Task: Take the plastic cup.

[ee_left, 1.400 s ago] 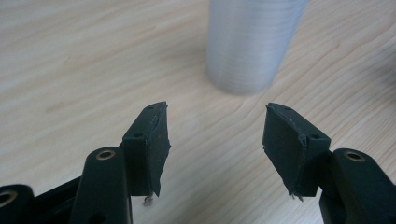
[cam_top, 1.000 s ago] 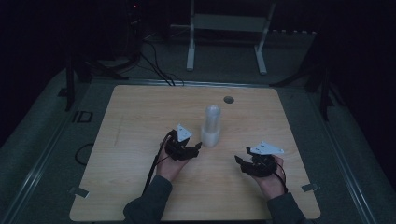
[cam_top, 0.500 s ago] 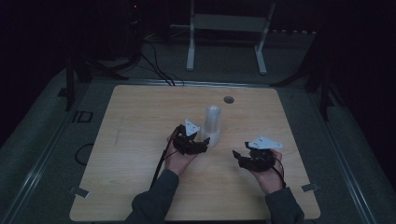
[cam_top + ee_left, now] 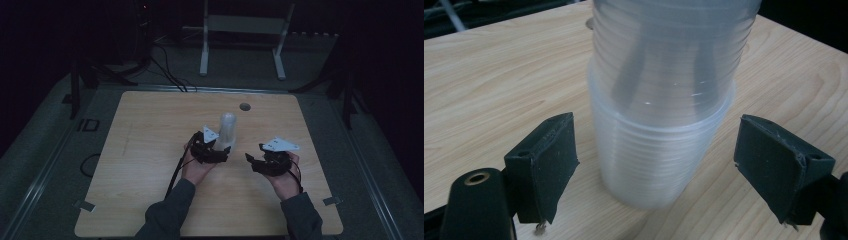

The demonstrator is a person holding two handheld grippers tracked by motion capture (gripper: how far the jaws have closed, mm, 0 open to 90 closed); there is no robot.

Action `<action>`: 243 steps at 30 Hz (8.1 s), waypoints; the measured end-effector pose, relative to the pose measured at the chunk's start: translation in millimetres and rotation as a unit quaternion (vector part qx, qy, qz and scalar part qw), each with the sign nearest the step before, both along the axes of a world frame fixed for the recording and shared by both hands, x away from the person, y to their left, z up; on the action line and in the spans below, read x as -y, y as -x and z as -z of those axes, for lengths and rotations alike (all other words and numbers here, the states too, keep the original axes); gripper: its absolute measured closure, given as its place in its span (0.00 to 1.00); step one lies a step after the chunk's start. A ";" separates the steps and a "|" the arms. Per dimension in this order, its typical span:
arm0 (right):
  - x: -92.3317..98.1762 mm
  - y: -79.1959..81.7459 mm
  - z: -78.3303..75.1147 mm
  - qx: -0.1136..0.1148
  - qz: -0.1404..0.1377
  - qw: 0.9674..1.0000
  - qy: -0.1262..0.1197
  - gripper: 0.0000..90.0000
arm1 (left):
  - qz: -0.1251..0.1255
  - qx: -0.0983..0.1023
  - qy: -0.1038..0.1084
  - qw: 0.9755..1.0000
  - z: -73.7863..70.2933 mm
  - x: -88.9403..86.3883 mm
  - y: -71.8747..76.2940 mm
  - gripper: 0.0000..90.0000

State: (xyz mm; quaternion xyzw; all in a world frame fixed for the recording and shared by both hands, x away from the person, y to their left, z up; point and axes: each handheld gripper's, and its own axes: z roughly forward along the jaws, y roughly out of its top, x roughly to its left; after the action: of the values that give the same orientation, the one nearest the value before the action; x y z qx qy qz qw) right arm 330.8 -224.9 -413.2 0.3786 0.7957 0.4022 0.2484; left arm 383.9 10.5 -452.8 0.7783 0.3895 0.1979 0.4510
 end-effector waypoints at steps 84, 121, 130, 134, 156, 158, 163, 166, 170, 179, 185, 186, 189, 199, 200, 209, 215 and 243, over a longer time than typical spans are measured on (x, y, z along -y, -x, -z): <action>-72.5 -76.9 -40.8 0.007 -0.049 0.996 -0.072 0.43 | -0.004 0.049 0.046 0.998 19.4 7.9 -13.6 0.21; -72.5 -73.1 -64.8 0.037 -0.050 0.994 -0.089 0.43 | -0.003 0.048 0.035 0.998 17.4 5.7 -10.3 0.21; -69.9 -70.5 -74.0 0.049 -0.048 0.993 -0.094 0.43 | 0.000 0.044 0.038 0.998 12.7 -1.0 -5.7 0.20; -69.4 -69.0 -76.3 0.052 -0.047 0.993 -0.099 0.43 | -0.002 0.045 0.038 0.998 11.3 -3.7 -2.9 0.20; -59.7 -62.4 -95.2 0.066 -0.049 0.987 -0.138 0.43 | -0.001 0.034 0.034 0.999 8.1 -15.5 8.5 0.27; -59.3 -62.2 -95.9 0.068 -0.049 0.987 -0.136 0.43 | -0.001 0.034 0.034 0.999 8.1 -15.5 8.5 0.27; -56.4 -59.5 -100.4 0.073 -0.049 0.987 -0.137 0.43 | -0.001 0.032 0.033 0.999 8.7 -18.3 11.5 0.29; -53.4 -57.1 -104.7 0.079 -0.049 0.986 -0.138 0.43 | -0.001 0.030 0.033 0.999 9.6 -20.2 12.9 0.29; -49.6 -54.1 -108.6 0.084 -0.048 0.986 -0.137 0.43 | -0.001 0.028 0.034 0.999 10.2 -22.0 14.1 0.29; -38.3 -48.1 -113.2 0.093 -0.043 0.985 -0.136 0.43 | 0.000 0.024 0.034 0.999 12.8 -23.5 16.7 0.29; -28.1 -46.9 -109.4 0.091 -0.031 0.986 -0.135 0.43 | 0.002 0.023 0.032 0.999 13.8 -26.4 18.6 0.29; -26.7 -46.6 -108.9 0.090 -0.029 0.986 -0.135 0.43 | 0.002 0.024 0.032 0.999 14.1 -26.9 18.9 0.29; -20.5 -45.5 -106.8 0.090 -0.023 0.987 -0.133 0.43 | 0.002 0.022 0.032 0.999 14.4 -28.2 20.1 0.29; -1.5 -39.3 -101.0 0.088 -0.005 0.988 -0.128 0.43 | 0.006 0.023 0.041 0.999 14.1 -30.9 22.9 0.33; -0.1 -39.3 -99.9 0.088 -0.004 0.988 -0.127 0.43 | 0.006 0.023 0.041 0.999 14.1 -31.0 23.1 0.33; 9.8 -36.6 -85.8 0.074 0.010 0.989 -0.128 0.43 | 0.011 0.021 0.042 0.999 14.4 -31.8 25.7 0.34; 13.3 -34.5 -79.2 0.069 0.014 0.989 -0.127 0.43 | 0.015 0.022 0.037 0.999 14.6 -30.8 26.8 0.34; 18.9 -28.8 -35.5 0.028 0.024 0.993 -0.110 0.43 | 0.037 0.028 0.015 0.999 19.2 -21.3 40.8 0.34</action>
State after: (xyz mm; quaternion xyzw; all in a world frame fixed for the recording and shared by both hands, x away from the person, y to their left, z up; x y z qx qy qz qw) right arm 359.7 -243.8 -377.7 0.4115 0.7297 0.4919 0.2372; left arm 343.1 31.8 -472.0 0.7795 0.3506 0.1962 0.4806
